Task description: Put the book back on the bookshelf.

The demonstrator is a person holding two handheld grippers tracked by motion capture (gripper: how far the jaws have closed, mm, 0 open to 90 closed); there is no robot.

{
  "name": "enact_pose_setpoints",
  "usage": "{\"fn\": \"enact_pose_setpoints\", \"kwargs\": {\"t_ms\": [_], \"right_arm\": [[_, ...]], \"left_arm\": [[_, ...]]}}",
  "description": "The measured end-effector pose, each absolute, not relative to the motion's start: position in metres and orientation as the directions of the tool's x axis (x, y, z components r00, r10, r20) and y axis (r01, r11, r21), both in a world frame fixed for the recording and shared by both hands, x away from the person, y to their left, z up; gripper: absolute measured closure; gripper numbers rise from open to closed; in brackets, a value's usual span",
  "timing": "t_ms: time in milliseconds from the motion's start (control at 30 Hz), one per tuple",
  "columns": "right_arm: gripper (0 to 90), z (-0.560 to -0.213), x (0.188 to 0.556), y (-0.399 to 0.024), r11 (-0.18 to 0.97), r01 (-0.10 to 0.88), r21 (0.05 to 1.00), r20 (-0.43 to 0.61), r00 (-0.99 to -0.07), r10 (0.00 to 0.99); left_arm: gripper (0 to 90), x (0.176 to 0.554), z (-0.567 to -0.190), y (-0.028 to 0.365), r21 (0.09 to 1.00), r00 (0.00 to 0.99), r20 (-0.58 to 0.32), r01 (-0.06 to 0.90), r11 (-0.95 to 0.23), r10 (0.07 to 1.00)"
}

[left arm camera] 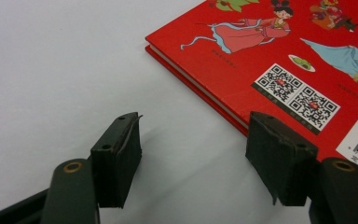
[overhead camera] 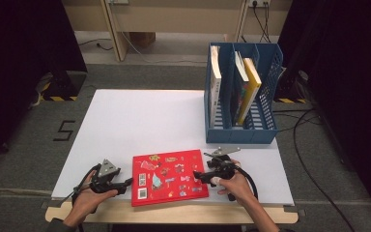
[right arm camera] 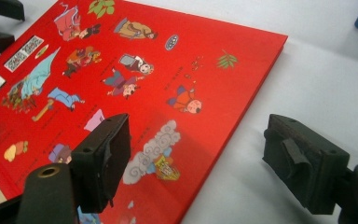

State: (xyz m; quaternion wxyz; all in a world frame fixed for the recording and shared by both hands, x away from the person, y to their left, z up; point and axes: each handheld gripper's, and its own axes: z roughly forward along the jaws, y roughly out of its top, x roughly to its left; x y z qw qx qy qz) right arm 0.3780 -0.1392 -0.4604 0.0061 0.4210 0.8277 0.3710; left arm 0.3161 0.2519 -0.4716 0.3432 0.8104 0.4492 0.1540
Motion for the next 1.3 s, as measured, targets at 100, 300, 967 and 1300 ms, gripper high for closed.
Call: {"fn": "enact_pose_setpoints", "kwargs": {"t_ms": [100, 300, 967, 1300], "right_arm": [[24.4, -0.463, 0.38, -0.141, 0.362, 0.702, 0.613, 0.312, -0.636, 0.705], [23.9, -0.465, 0.381, -0.139, 0.337, 0.706, 0.623, 0.325, -0.626, 0.709], [37.6, -0.467, 0.38, -0.148, 0.081, 0.822, 0.563, 0.511, -0.424, 0.748], [42.1, -0.454, 0.381, -0.154, 0.043, 0.822, 0.568, 0.551, -0.418, 0.722]], "left_arm": [[32.8, 0.317, -0.473, 0.252, 0.695, 0.547, -0.081, 0.63, -0.346, 0.833], [28.8, 0.313, -0.472, 0.245, 0.691, 0.58, -0.092, 0.622, -0.368, 0.809], [23.3, 0.314, -0.473, 0.243, 0.686, 0.582, -0.095, 0.626, -0.37, 0.808], [22.6, 0.314, -0.473, 0.243, 0.685, 0.579, -0.089, 0.626, -0.373, 0.81]]}}
